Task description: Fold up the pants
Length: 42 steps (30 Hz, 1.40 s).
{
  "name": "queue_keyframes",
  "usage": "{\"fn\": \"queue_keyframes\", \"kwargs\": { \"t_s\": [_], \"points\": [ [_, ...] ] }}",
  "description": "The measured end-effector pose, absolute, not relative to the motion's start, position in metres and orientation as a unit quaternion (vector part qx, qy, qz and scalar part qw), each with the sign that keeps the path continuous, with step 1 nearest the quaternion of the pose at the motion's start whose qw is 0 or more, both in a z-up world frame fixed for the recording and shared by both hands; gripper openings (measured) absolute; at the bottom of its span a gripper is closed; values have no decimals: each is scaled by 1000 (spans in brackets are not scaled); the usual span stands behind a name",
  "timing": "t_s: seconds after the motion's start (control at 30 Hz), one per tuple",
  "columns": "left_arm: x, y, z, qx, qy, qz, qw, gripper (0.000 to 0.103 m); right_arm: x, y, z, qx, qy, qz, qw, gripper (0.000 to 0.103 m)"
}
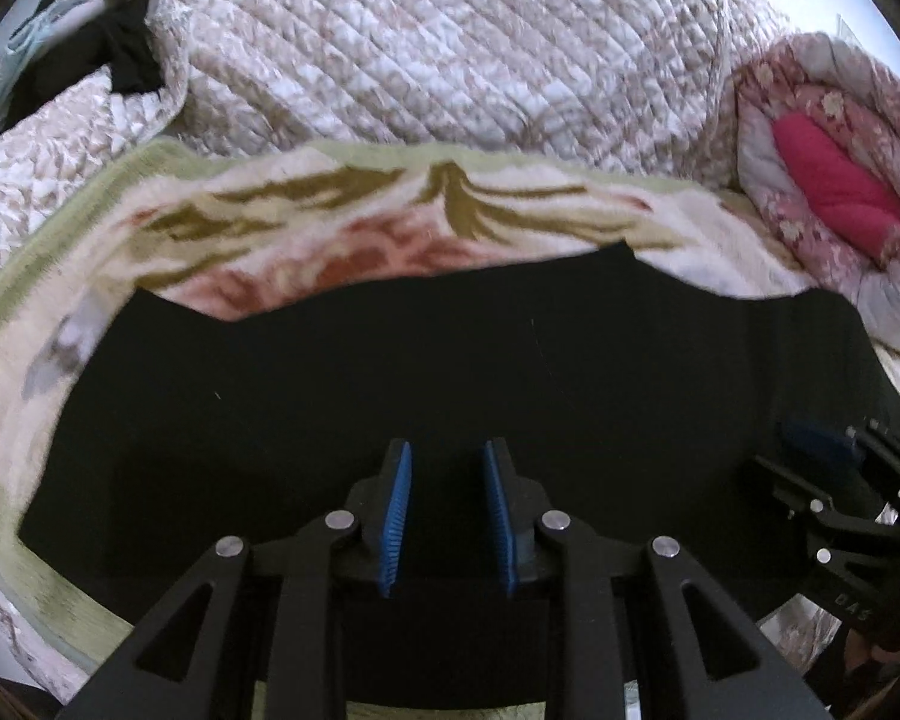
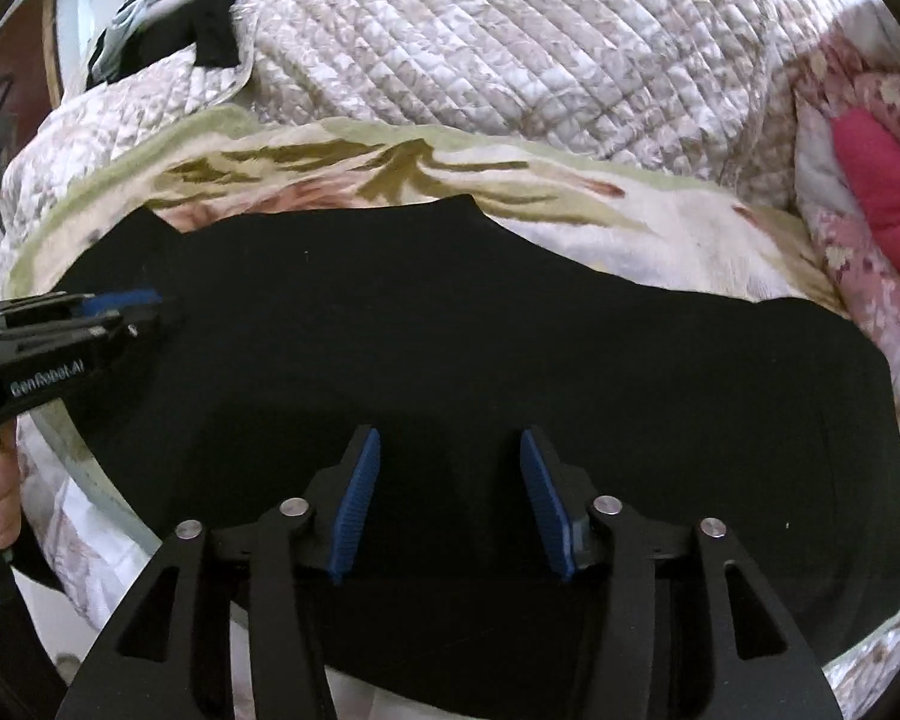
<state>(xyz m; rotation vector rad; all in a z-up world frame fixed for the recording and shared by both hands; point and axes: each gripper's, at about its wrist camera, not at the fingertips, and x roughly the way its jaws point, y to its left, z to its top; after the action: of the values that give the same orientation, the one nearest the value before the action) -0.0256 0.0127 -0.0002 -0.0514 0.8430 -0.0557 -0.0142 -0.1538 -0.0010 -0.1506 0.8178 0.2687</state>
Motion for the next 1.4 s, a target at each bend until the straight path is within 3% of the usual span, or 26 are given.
{"fn": "queue_keyframes", "kwargs": {
  "t_s": [0.13,0.2,0.67,1.4],
  "points": [
    [-28,8,-2,-12,401,-26,916,33,-12,-156,-4,-58,392,140,907,65],
    [-29,7,-3,-10,399,-26,917,34,-14,-152,-6,-68,388,140,908,66],
    [-40,15,2,-19,396,-9,918,38,-20,-169,10,-66,363,103,924,66],
    [-41,56,-3,-38,395,56,916,38,-12,-152,0,-73,391,143,906,63]
  ]
}}
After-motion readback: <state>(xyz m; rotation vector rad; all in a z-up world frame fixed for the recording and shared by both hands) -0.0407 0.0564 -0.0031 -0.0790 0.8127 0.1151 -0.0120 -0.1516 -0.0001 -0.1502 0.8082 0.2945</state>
